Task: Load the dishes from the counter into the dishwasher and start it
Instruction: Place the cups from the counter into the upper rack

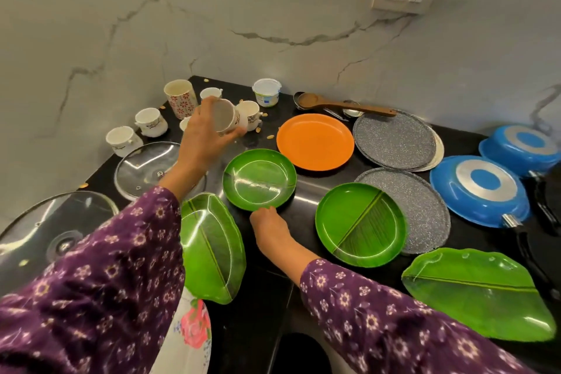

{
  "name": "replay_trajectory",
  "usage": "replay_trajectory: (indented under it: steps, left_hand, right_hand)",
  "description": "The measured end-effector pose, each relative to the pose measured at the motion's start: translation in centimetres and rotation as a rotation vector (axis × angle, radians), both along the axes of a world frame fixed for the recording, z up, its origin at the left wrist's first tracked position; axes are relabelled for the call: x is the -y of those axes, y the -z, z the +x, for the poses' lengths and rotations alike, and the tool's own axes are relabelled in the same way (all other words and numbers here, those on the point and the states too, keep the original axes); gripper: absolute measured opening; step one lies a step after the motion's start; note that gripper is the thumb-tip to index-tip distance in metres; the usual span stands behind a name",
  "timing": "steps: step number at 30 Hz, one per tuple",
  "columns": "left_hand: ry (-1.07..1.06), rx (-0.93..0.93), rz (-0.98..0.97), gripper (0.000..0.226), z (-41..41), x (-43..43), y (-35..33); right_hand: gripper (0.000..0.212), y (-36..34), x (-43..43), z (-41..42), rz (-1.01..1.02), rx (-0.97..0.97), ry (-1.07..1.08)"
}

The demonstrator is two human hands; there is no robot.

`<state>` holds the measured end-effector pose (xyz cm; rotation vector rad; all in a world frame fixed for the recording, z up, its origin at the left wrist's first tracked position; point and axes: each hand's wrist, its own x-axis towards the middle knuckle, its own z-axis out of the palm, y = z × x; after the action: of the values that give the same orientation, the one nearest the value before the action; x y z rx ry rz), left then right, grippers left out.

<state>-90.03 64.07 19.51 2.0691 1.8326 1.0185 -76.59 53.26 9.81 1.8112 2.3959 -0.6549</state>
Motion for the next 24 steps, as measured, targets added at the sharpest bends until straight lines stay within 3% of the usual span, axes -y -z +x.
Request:
replay_trajectory:
  steps: [3, 6, 8, 12, 14, 19, 24]
  left_hand:
    - [0.028, 0.057, -0.004, 0.073, 1.8, 4.0, -1.8]
    - [0.099, 0.062, -0.038, 0.076, 4.3, 7.0, -2.4]
    - [0.144, 0.052, -0.07, 0.075, 6.1, 8.5, -2.2]
    - [0.294, 0.067, -0.109, 0.071, 12.5, 12.0, -1.6]
    - [0.408, 0.052, -0.124, 0.072, 16.2, 13.7, -1.2]
    - [0.735, -0.026, -0.205, 0.074, 27.0, 19.0, 0.2]
    - [1.008, -0.034, -0.308, 0.076, 38.5, 25.5, 1.6]
  right_hand:
    - [0.033, 0.7, 0.0, 1.2, -0.012, -0.031, -0.066]
    - [0.047, 1.4, 1.3, 4.1, -0.066, -0.272, -0.024]
    - [0.041, 1.4, 2.9, 6.3, -0.052, -0.564, 0.182]
    - [0.019, -1.1, 7.2, 13.0, -0.265, -1.475, 0.798]
    - [0.028, -2.6, 9.2, 17.2, -0.37, -1.732, 0.976]
    - [0.069, -4.5, 16.3, 27.4, -0.443, -1.971, 1.008]
    - [0.062, -3.5, 24.8, 36.1, -0.241, -2.049, 1.173]
